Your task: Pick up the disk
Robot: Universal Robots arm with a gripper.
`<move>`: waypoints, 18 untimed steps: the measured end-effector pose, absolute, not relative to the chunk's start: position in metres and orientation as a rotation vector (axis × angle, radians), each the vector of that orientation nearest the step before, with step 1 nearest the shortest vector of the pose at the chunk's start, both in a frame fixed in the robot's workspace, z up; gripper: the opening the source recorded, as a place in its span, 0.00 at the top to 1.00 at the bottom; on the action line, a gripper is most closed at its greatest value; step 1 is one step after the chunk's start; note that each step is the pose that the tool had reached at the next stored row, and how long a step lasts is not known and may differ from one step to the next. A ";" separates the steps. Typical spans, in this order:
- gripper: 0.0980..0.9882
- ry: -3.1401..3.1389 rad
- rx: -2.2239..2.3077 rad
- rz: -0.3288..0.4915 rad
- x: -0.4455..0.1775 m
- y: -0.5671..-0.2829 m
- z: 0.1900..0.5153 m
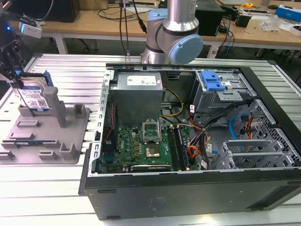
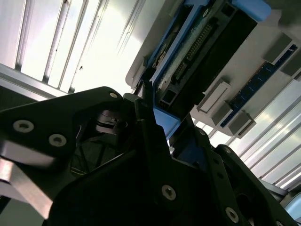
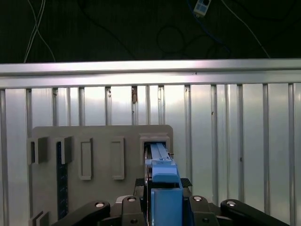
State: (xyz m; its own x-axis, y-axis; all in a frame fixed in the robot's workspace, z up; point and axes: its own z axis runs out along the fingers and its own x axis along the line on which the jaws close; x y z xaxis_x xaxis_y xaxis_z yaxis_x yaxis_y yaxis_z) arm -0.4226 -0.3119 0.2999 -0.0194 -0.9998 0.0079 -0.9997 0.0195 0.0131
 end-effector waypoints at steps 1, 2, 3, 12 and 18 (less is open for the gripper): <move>0.70 -2.232 2.189 -0.005 -0.423 -0.312 0.302; 0.70 -2.232 2.189 -0.005 -0.423 -0.312 0.304; 0.70 -2.232 2.189 -0.004 -0.423 -0.312 0.306; 0.70 -2.230 2.187 -0.001 -0.423 -0.312 0.347; 0.70 -2.230 2.187 -0.001 -0.423 -0.312 0.389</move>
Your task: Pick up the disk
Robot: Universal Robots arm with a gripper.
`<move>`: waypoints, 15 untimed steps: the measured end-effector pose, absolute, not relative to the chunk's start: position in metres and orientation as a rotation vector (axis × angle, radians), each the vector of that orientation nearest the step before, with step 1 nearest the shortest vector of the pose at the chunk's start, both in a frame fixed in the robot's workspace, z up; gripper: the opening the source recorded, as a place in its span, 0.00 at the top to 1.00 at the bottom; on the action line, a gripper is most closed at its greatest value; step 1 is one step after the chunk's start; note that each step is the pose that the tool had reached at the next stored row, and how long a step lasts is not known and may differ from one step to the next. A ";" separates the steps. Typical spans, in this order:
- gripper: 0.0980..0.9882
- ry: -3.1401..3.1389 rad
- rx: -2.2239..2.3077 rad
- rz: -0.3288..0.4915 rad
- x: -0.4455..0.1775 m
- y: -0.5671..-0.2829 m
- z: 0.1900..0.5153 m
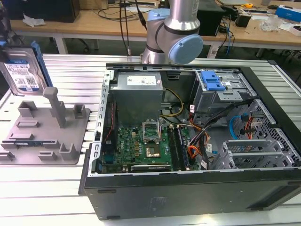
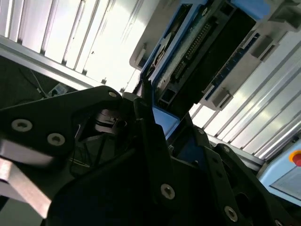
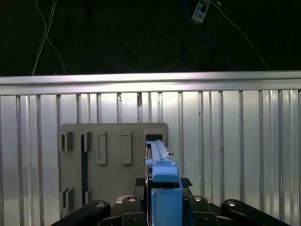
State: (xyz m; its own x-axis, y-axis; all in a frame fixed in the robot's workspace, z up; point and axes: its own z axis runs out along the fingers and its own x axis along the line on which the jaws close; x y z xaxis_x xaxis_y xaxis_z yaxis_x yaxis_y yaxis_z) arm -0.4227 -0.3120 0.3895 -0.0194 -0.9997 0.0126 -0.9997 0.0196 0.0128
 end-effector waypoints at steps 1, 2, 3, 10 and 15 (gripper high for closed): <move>0.70 -2.230 2.187 -0.001 -0.423 -0.312 0.394; 0.70 -2.230 2.187 -0.001 -0.423 -0.312 0.401; 0.70 -2.230 2.187 -0.001 -0.423 -0.312 0.405; 0.70 -2.230 2.187 -0.001 -0.423 -0.314 0.449; 0.70 -2.230 2.187 -0.001 -0.423 -0.315 0.473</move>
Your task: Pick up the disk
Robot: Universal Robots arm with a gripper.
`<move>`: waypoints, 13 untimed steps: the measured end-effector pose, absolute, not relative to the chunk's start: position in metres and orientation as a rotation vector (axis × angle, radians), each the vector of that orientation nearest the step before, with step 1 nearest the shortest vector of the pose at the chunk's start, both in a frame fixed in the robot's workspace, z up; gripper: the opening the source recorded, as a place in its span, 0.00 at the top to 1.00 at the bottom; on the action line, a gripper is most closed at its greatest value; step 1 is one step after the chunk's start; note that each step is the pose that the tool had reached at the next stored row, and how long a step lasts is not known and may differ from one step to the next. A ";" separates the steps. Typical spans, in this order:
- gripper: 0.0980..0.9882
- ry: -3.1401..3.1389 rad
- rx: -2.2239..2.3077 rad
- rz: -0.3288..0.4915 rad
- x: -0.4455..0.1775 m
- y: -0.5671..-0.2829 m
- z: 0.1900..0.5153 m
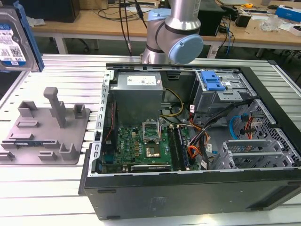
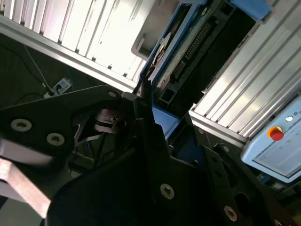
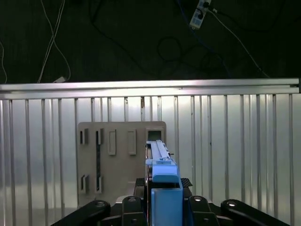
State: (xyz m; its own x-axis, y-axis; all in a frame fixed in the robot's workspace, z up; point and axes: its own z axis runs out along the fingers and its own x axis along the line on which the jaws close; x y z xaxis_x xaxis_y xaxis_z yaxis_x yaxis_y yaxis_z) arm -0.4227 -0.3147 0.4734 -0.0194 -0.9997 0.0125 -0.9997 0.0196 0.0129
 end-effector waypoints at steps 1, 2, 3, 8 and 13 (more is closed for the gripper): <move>0.70 -2.230 2.187 -0.001 -0.423 -0.315 0.478; 0.70 -2.230 2.187 -0.001 -0.423 -0.315 0.478; 0.70 -2.230 2.187 -0.001 -0.423 -0.315 0.478; 0.70 -2.230 2.187 -0.001 -0.423 -0.315 0.479; 0.70 -2.230 2.187 -0.001 -0.423 -0.315 0.480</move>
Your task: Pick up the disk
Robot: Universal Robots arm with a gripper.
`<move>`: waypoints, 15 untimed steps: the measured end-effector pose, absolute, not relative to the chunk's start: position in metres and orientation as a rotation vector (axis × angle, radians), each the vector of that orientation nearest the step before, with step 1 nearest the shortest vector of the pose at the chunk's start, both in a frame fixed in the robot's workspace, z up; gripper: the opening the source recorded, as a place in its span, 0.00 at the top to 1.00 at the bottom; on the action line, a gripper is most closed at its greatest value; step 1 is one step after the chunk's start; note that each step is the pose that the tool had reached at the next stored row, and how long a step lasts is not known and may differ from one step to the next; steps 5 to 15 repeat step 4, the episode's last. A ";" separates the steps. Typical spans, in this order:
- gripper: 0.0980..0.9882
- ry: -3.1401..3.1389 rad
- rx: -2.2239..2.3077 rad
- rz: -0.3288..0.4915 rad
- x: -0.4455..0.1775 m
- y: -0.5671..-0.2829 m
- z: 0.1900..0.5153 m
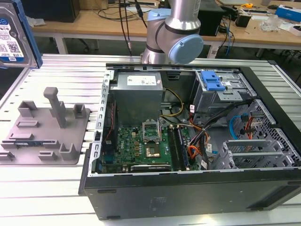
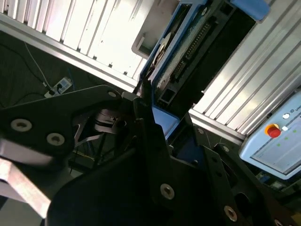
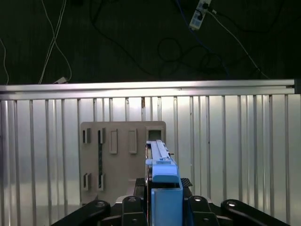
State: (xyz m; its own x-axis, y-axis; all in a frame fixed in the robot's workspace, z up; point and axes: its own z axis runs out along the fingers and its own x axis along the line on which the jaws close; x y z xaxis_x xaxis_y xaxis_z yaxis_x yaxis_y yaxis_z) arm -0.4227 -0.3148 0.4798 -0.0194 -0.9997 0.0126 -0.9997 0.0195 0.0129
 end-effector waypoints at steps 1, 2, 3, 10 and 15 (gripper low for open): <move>0.70 -2.230 2.187 -0.001 -0.423 -0.315 0.480; 0.70 -2.230 2.187 -0.001 -0.423 -0.315 0.480; 0.70 -2.230 2.187 -0.001 -0.423 -0.315 0.481; 0.70 -2.230 2.187 -0.001 -0.423 -0.315 0.481; 0.70 -2.230 2.187 -0.001 -0.423 -0.315 0.481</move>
